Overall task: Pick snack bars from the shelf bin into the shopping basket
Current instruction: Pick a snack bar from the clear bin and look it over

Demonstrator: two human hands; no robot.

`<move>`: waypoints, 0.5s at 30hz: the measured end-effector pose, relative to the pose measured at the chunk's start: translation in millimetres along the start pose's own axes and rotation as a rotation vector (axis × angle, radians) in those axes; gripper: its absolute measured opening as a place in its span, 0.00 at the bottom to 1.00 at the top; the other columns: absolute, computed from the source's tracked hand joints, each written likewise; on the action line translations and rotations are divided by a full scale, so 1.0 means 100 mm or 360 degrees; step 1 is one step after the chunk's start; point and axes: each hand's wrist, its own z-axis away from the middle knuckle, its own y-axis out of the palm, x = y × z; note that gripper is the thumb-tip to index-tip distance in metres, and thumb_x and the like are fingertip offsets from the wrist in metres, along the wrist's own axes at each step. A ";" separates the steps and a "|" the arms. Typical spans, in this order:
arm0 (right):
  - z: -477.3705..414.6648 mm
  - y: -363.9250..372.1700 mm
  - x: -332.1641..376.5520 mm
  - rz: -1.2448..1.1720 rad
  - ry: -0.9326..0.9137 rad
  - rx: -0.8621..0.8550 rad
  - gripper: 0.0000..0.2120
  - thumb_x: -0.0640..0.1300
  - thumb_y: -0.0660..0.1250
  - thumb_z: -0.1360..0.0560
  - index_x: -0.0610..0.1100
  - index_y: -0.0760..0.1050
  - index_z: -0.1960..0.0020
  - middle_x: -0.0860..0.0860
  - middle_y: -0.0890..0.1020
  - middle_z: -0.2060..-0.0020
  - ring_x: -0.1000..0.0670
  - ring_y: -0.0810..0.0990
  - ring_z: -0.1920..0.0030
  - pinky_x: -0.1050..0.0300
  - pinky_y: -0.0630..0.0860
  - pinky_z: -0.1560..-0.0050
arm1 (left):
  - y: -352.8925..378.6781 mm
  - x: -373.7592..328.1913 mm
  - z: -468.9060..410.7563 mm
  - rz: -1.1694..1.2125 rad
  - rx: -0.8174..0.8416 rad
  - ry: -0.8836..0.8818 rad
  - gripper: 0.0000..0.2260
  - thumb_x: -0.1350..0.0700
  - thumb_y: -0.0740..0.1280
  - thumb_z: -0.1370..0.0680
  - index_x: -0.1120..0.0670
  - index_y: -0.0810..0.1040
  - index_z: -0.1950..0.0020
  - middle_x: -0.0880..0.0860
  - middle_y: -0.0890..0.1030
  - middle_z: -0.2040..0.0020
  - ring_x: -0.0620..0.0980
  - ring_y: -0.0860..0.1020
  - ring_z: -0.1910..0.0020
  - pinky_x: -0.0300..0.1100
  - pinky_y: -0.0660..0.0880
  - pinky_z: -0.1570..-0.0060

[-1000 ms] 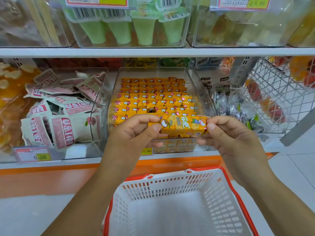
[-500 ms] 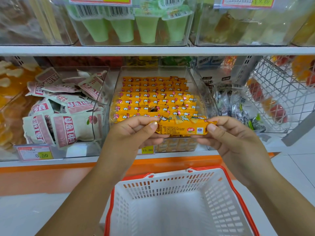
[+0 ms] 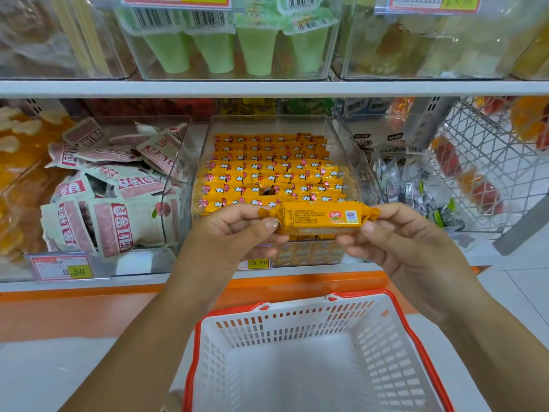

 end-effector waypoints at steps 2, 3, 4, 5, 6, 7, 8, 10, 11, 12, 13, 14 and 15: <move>-0.01 0.00 -0.02 0.0070 -0.0044 -0.0007 0.12 0.48 0.77 0.39 0.45 0.79 0.59 0.42 0.85 0.52 0.43 0.85 0.52 0.58 0.81 0.55 | 0.02 0.03 -0.01 -0.0038 -0.0031 0.0006 0.10 0.54 0.69 0.30 0.58 0.81 0.53 0.53 0.86 0.53 0.52 0.85 0.52 0.46 0.81 0.49; -0.02 0.00 -0.04 0.0123 -0.0081 -0.0001 0.14 0.53 0.80 0.40 0.49 0.80 0.62 0.44 0.85 0.49 0.45 0.84 0.50 0.58 0.80 0.52 | 0.04 0.03 -0.02 -0.0041 -0.0032 0.0009 0.07 0.55 0.68 0.28 0.58 0.80 0.54 0.53 0.86 0.52 0.52 0.85 0.51 0.46 0.81 0.47; -0.02 0.00 -0.05 0.0166 -0.0111 0.0000 0.16 0.58 0.81 0.42 0.51 0.80 0.64 0.45 0.85 0.47 0.46 0.84 0.48 0.59 0.80 0.51 | 0.07 0.03 -0.01 -0.0035 -0.0033 0.0005 0.04 0.57 0.67 0.25 0.58 0.78 0.55 0.54 0.86 0.52 0.53 0.85 0.51 0.47 0.80 0.46; -0.02 0.00 -0.07 0.0185 -0.0125 -0.0012 0.18 0.62 0.80 0.44 0.52 0.80 0.64 0.45 0.85 0.47 0.46 0.84 0.48 0.59 0.80 0.51 | 0.10 0.04 -0.01 -0.0035 -0.0046 -0.0002 0.04 0.59 0.66 0.22 0.58 0.76 0.56 0.55 0.86 0.53 0.53 0.85 0.51 0.48 0.80 0.46; -0.01 0.01 -0.08 0.0192 -0.0129 -0.0021 0.18 0.63 0.80 0.44 0.52 0.79 0.64 0.44 0.85 0.48 0.45 0.84 0.48 0.59 0.80 0.52 | 0.12 0.05 0.00 -0.0036 -0.0072 -0.0008 0.05 0.60 0.64 0.21 0.58 0.73 0.56 0.55 0.86 0.54 0.54 0.85 0.52 0.51 0.80 0.45; -0.01 0.02 -0.08 0.0206 -0.0137 -0.0028 0.19 0.63 0.79 0.43 0.51 0.79 0.63 0.43 0.86 0.51 0.44 0.85 0.49 0.59 0.80 0.52 | 0.14 0.05 0.00 -0.0044 -0.0107 0.0008 0.05 0.60 0.64 0.20 0.58 0.71 0.56 0.55 0.85 0.56 0.53 0.85 0.55 0.55 0.80 0.44; 0.00 0.03 -0.07 0.0226 -0.0148 -0.0044 0.19 0.61 0.78 0.41 0.49 0.79 0.60 0.43 0.86 0.53 0.43 0.85 0.50 0.57 0.81 0.52 | 0.16 0.06 0.01 -0.0057 -0.0149 0.0040 0.05 0.60 0.64 0.20 0.57 0.70 0.55 0.56 0.84 0.58 0.53 0.85 0.57 0.57 0.80 0.45; 0.02 0.05 -0.06 0.0250 -0.0183 -0.0102 0.17 0.53 0.73 0.35 0.44 0.75 0.54 0.44 0.86 0.57 0.43 0.86 0.55 0.53 0.83 0.51 | 0.17 0.06 0.03 -0.0093 -0.0189 0.0135 0.04 0.60 0.65 0.20 0.54 0.69 0.52 0.58 0.82 0.60 0.52 0.85 0.62 0.53 0.82 0.51; 0.03 0.07 -0.06 0.0238 -0.0199 -0.0125 0.14 0.49 0.71 0.33 0.43 0.73 0.52 0.44 0.86 0.58 0.43 0.86 0.57 0.53 0.83 0.52 | 0.18 0.05 0.05 -0.0115 -0.0191 0.0179 0.04 0.59 0.65 0.20 0.52 0.70 0.51 0.59 0.82 0.60 0.52 0.84 0.64 0.48 0.82 0.55; 0.04 0.09 -0.05 0.0227 -0.0214 -0.0135 0.12 0.45 0.70 0.32 0.44 0.72 0.52 0.44 0.86 0.59 0.43 0.86 0.58 0.53 0.83 0.54 | 0.18 0.04 0.06 -0.0138 -0.0195 0.0210 0.04 0.59 0.65 0.20 0.51 0.72 0.51 0.59 0.83 0.59 0.53 0.84 0.64 0.44 0.82 0.58; 0.05 0.10 -0.05 0.0229 -0.0236 -0.0136 0.10 0.43 0.69 0.32 0.44 0.73 0.52 0.44 0.86 0.57 0.43 0.86 0.58 0.53 0.83 0.55 | 0.18 0.04 0.06 -0.0153 -0.0206 0.0231 0.03 0.59 0.66 0.21 0.51 0.74 0.51 0.58 0.84 0.59 0.53 0.84 0.64 0.42 0.82 0.60; 0.05 0.11 -0.06 0.0241 -0.0258 -0.0136 0.08 0.44 0.69 0.32 0.45 0.75 0.53 0.44 0.86 0.55 0.43 0.86 0.58 0.53 0.83 0.56 | 0.19 0.03 0.07 -0.0154 -0.0218 0.0246 0.03 0.59 0.66 0.21 0.51 0.77 0.51 0.56 0.85 0.59 0.52 0.84 0.63 0.41 0.82 0.61; 0.05 0.11 -0.07 0.0256 -0.0272 -0.0142 0.07 0.46 0.70 0.33 0.47 0.77 0.55 0.45 0.86 0.52 0.43 0.86 0.57 0.53 0.83 0.56 | 0.19 0.03 0.08 -0.0146 -0.0226 0.0251 0.04 0.60 0.66 0.21 0.52 0.79 0.51 0.53 0.85 0.58 0.51 0.85 0.61 0.39 0.81 0.62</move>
